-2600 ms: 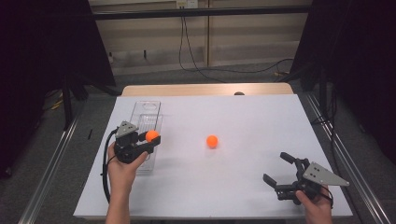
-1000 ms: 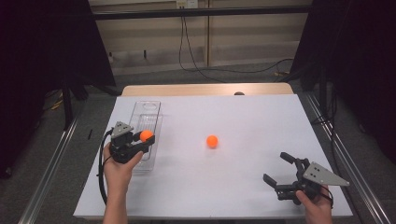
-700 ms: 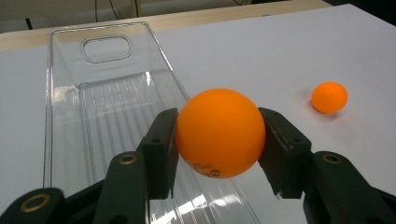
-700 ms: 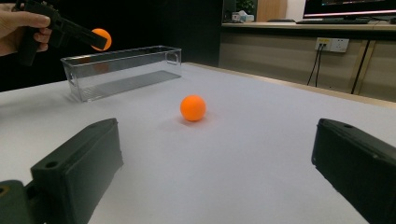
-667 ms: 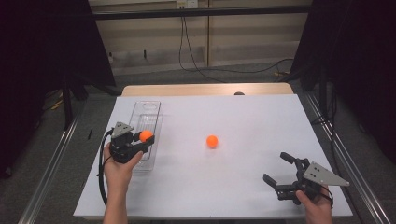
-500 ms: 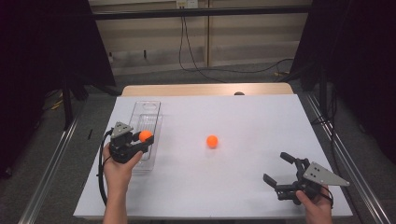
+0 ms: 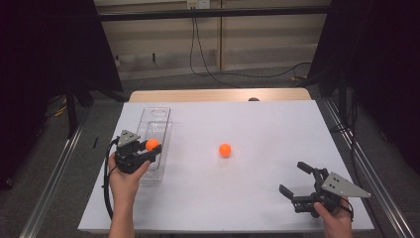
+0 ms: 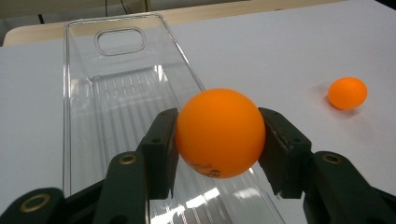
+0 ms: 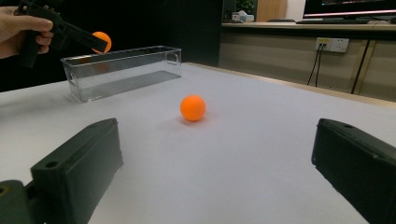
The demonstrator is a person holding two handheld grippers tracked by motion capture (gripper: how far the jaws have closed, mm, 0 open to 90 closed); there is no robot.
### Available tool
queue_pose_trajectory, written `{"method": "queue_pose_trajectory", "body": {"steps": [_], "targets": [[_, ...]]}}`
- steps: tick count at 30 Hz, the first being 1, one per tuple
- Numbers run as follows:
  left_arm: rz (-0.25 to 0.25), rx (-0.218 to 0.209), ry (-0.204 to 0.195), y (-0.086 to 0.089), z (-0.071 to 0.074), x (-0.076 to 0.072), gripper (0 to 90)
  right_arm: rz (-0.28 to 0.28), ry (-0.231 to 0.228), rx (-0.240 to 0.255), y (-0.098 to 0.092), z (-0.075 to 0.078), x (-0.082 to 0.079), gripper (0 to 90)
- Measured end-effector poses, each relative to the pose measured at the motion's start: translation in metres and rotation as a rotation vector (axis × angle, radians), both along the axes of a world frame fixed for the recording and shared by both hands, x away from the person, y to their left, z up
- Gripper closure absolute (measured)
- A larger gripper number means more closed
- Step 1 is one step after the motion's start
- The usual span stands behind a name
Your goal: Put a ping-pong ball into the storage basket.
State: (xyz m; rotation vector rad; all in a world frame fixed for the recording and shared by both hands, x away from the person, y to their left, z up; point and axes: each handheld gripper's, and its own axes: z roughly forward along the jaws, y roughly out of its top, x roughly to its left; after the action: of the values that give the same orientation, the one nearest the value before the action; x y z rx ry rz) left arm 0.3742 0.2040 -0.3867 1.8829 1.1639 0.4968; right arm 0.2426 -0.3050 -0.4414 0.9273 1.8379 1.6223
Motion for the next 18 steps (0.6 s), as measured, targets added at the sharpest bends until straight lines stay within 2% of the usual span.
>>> {"method": "queue_pose_trajectory", "body": {"steps": [18], "targets": [[0.033,0.017,0.015,0.0060,-0.0082,0.0031,50.9,0.000,0.001,0.000,-0.0001,0.0000,0.0001,1.1]]}}
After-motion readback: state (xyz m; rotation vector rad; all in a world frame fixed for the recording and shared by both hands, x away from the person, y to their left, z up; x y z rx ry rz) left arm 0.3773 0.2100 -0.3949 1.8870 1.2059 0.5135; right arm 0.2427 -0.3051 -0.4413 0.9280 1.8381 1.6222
